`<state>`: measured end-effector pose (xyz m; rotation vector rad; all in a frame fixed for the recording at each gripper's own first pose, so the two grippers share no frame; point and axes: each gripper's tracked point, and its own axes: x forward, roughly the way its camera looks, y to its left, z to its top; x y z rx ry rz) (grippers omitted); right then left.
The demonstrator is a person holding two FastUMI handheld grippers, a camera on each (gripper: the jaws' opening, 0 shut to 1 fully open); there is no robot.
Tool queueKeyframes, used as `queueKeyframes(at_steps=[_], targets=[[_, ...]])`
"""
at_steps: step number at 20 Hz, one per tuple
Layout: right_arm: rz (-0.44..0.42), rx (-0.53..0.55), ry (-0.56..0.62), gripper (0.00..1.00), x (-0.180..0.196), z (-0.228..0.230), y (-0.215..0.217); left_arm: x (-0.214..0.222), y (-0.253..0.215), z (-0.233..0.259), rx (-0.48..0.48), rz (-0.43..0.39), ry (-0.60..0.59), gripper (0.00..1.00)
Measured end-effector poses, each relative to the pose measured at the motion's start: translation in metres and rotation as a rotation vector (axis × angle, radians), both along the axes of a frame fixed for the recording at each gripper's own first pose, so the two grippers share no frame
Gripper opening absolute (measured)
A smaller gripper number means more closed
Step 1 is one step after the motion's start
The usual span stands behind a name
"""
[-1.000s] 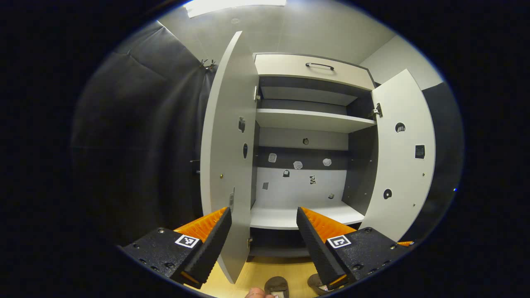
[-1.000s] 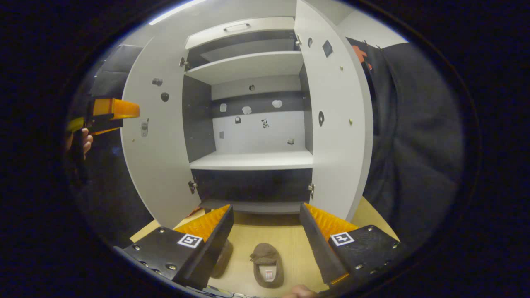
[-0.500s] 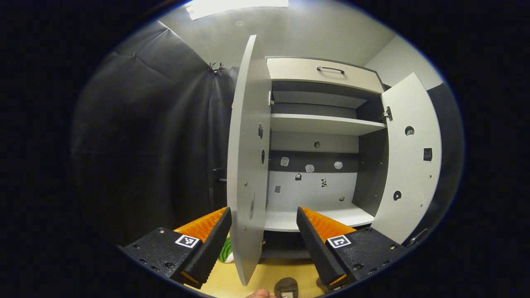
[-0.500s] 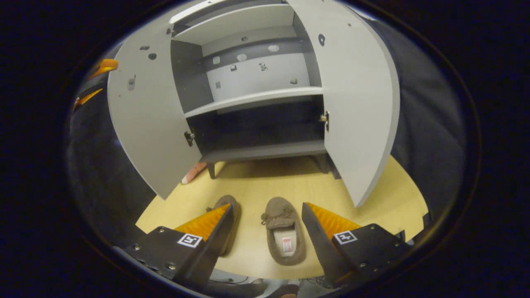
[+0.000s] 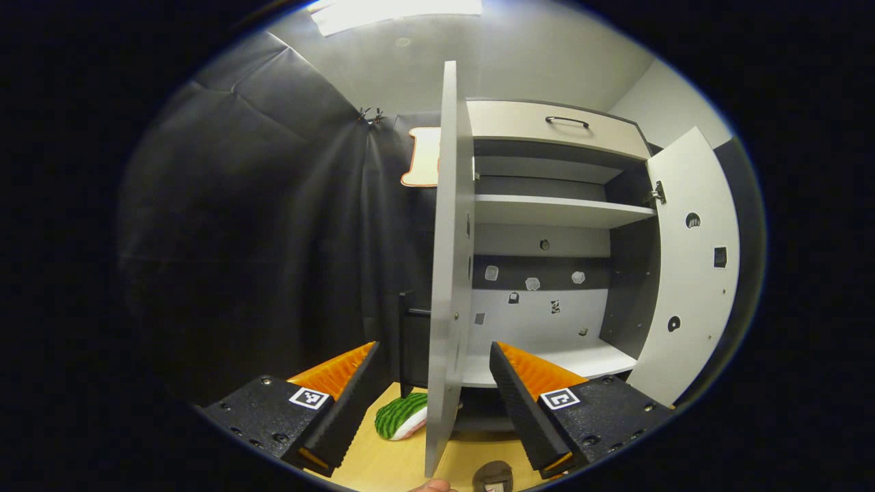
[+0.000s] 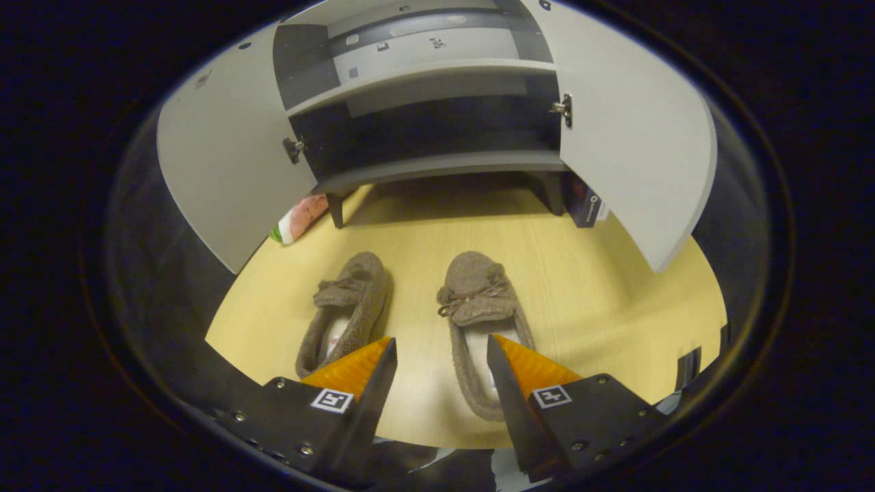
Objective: Grab one shoe with the right hand and put it into the shoe cabinet, grab the other shoe with the left hand and put it into the shoe cabinet; then close the right door with the right hand and the left door with the left hand.
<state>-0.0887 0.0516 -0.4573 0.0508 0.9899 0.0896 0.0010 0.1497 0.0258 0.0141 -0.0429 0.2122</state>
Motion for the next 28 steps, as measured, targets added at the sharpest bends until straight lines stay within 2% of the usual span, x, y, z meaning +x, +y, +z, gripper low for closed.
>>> queueKeyframes(at_steps=[1,2,3,4,5,6,11,12,14,15,17,18,19,20,21,22,23,25,27,28], targets=[[0.001,-0.011,0.004,0.80,0.003,-0.008,0.000,0.000,0.004,0.002,0.002,0.006,-0.005,0.97],[-0.002,-0.015,0.008,0.75,0.006,-0.014,0.001,-0.002,0.009,0.002,0.005,0.012,-0.007,0.99],[-0.004,-0.012,0.014,0.75,0.009,-0.021,0.003,-0.003,0.013,0.003,0.009,0.017,-0.007,0.99],[-0.008,-0.010,0.021,0.80,0.012,-0.026,0.004,-0.004,0.017,0.003,0.013,0.022,-0.007,0.96],[-0.011,-0.016,0.024,0.80,0.018,-0.034,0.005,-0.005,0.021,0.003,0.017,0.027,-0.003,0.99],[-0.014,-0.025,0.024,0.81,0.024,-0.040,0.005,-0.007,0.027,0.002,0.022,0.037,0.001,0.96],[-0.018,-0.038,0.043,0.81,0.048,-0.064,0.014,-0.020,0.057,0.007,0.039,0.097,-0.009,0.96],[-0.016,-0.049,0.052,0.80,0.052,-0.069,0.014,-0.020,0.060,0.005,0.038,0.104,-0.005,0.93],[-0.016,-0.057,0.094,0.80,0.050,-0.079,0.017,-0.023,0.068,0.005,0.040,0.117,0.000,0.96],[-0.022,-0.100,0.093,0.80,0.052,-0.085,0.008,-0.024,0.071,0.006,0.044,0.125,-0.003,0.99],[-0.045,-0.148,0.094,0.40,0.054,-0.085,-0.006,-0.025,0.077,0.004,0.044,0.137,-0.002,0.96],[-0.052,-0.136,0.084,0.20,0.056,-0.084,-0.006,-0.026,0.078,0.003,0.038,0.138,-0.002,0.96],[-0.075,-0.117,0.079,0.18,0.058,-0.085,-0.006,-0.026,0.079,0.002,0.029,0.139,-0.003,0.96],[-0.090,-0.107,0.074,0.03,0.059,-0.081,-0.005,-0.026,0.080,0.001,0.020,0.144,-0.005,0.96],[-0.101,-0.111,0.058,0.03,0.061,-0.078,-0.009,-0.026,0.080,0.000,0.010,0.148,-0.006,0.99],[-0.112,-0.115,0.038,0.03,0.064,-0.071,-0.012,-0.026,0.080,-0.002,0.000,0.147,-0.008,0.96],[-0.124,-0.101,0.021,0.03,0.067,-0.065,-0.011,-0.024,0.077,-0.003,-0.007,0.137,-0.005,0.99],[-0.135,-0.067,-0.006,0.03,0.071,-0.050,-0.011,-0.024,0.072,-0.004,-0.016,0.122,-0.015,0.96],[-0.130,-0.078,-0.036,0.03,0.076,-0.033,-0.017,-0.022,0.067,-0.002,-0.030,0.117,-0.027,0.96],[-0.124,-0.085,-0.057,0.03,0.080,-0.022,-0.019,-0.022,0.063,-0.003,-0.034,0.107,-0.028,0.93]])
